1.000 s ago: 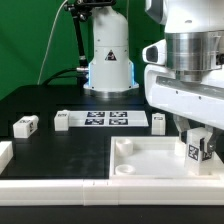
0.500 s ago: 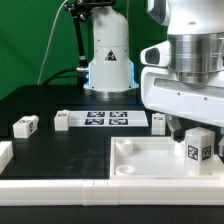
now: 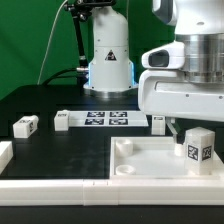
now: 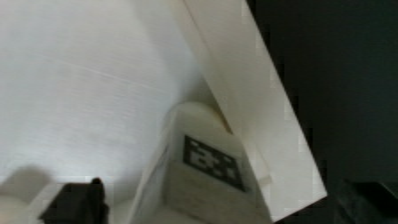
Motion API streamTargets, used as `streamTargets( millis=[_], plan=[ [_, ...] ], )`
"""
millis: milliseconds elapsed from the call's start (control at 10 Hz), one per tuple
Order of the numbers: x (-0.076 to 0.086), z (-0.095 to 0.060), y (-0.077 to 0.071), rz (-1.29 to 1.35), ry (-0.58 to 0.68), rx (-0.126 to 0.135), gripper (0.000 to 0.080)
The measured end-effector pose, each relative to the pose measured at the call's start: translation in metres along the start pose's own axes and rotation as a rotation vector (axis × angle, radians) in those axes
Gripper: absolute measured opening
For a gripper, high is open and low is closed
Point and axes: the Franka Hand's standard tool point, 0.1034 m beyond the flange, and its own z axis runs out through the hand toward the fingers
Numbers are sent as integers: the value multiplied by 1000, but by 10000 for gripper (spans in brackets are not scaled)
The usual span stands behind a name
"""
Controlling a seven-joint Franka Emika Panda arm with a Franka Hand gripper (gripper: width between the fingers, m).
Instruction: Assemble one leg
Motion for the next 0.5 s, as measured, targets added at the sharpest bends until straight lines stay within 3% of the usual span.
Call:
streamTargets(
  millis=[400, 500],
  plan=[
    [3, -1, 1, -385, 14, -10, 649],
    [4, -2, 2, -495, 17, -25, 649]
  ],
)
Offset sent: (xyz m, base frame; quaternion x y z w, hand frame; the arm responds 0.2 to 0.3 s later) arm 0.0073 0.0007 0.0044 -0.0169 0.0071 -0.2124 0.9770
